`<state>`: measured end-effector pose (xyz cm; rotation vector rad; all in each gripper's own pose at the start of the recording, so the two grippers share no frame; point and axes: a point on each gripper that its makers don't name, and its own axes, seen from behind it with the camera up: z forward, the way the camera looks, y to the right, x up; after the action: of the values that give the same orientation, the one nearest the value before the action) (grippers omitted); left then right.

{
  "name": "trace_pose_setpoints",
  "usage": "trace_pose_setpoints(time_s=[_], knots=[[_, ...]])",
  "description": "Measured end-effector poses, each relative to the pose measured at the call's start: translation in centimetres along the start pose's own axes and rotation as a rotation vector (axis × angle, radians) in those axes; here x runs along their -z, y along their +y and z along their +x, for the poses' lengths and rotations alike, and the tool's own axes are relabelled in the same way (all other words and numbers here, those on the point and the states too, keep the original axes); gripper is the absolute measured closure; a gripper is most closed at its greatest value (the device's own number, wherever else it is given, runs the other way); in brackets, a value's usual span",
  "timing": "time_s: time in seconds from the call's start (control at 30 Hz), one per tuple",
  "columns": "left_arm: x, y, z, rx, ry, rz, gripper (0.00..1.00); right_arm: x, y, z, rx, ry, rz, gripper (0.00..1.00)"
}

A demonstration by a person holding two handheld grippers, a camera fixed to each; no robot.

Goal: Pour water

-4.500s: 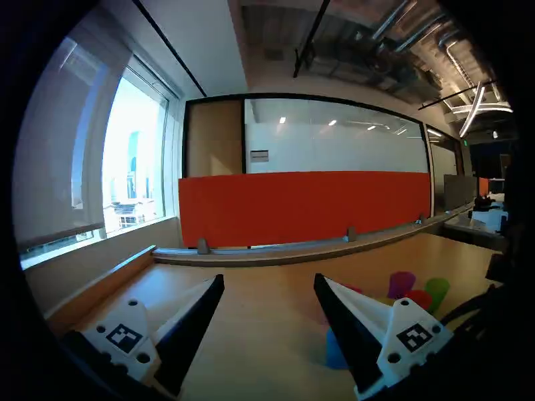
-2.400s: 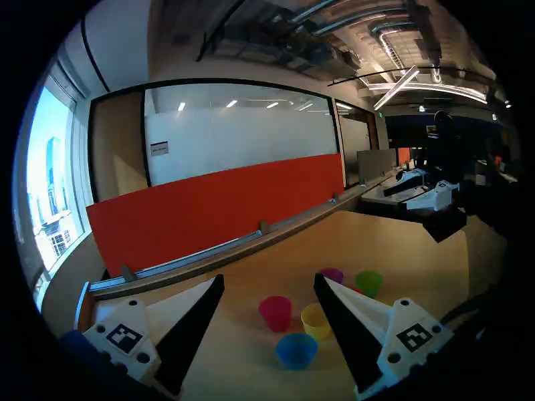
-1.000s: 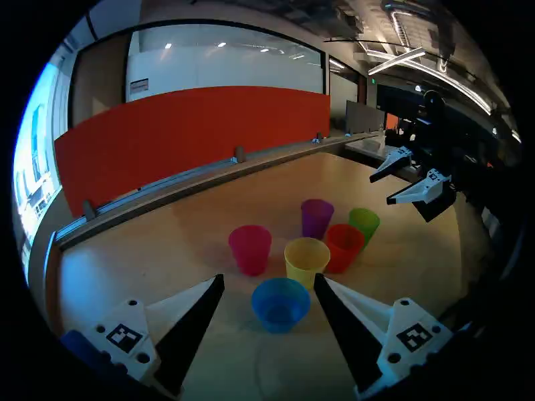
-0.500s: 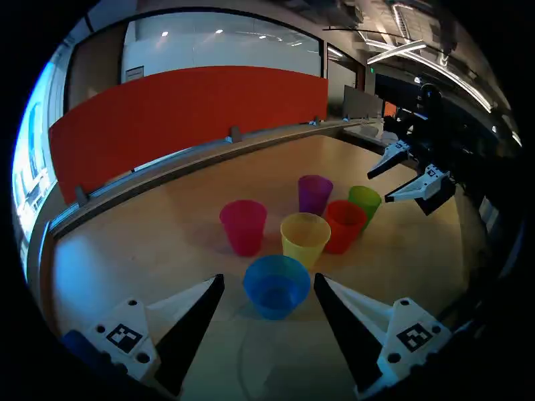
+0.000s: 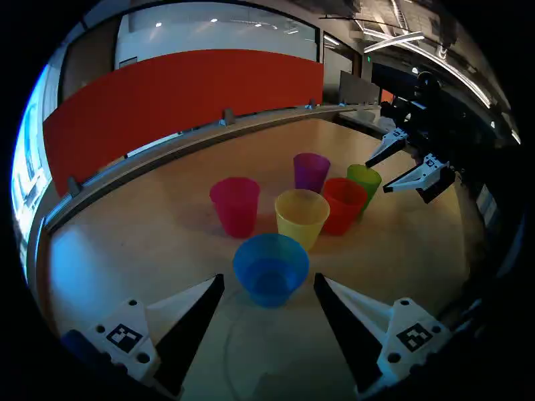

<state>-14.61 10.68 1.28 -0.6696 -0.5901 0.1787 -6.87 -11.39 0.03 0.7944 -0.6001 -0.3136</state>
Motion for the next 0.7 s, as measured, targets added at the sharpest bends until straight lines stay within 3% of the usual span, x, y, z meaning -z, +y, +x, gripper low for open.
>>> trace_pose_setpoints(time_s=[0.7], knots=[[-2.8, -0.1, -1.0, -0.005, -0.032, -0.008, 0.0, -2.6, 0.3, -0.5, 0.014, -0.016, -0.005, 0.0]])
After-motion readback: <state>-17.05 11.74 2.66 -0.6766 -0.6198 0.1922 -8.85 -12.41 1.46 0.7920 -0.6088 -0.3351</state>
